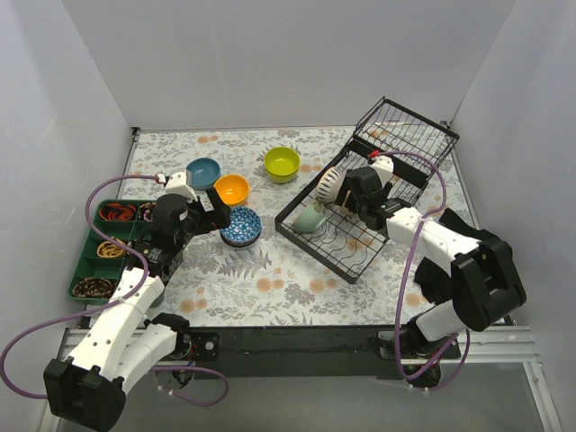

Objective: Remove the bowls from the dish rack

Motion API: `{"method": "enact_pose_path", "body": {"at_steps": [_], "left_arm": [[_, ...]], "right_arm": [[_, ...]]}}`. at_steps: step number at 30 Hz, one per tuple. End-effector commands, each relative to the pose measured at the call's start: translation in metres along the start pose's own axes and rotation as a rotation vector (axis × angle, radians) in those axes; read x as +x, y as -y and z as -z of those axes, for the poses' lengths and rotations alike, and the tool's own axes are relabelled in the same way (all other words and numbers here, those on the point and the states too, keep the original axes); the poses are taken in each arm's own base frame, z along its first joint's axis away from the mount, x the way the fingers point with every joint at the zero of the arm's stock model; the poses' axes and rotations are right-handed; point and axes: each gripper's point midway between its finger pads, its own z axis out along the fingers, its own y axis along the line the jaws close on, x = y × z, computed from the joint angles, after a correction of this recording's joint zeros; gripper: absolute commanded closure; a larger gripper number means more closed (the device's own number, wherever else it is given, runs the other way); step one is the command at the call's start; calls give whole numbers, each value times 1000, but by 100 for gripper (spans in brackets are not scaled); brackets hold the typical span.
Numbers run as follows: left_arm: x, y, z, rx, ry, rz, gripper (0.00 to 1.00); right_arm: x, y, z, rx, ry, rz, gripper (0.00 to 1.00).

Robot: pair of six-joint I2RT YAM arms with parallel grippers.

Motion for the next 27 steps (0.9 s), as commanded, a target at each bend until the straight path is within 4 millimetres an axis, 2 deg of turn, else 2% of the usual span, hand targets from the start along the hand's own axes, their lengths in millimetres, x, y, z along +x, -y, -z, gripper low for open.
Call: {"method": "enact_pose_path", "body": {"at_steps": [1,14,18,19,20,27], "left_arm": [[-1,1,0,15,8,-4,2],[12,9,-6,64,-49,-16,2],[16,16,-6,107,-68,-17,2],[16,18,-6,115,-70,-17,2],[17,20,-5,131,-75,-17,2],[23,32,-5,201,-102,-16,2]], "right_arm": [[-49,-9,22,-15,142,-42,98],[-58,-2,60,-113,199,-93,99],[-52,-4,66,-160,196,-102,99],[-45,-3,65,-171,183,-101,99],[-49,-7,69,-202,203,-120,99],[-47,-15,85,-327,230,-178,99]]}}
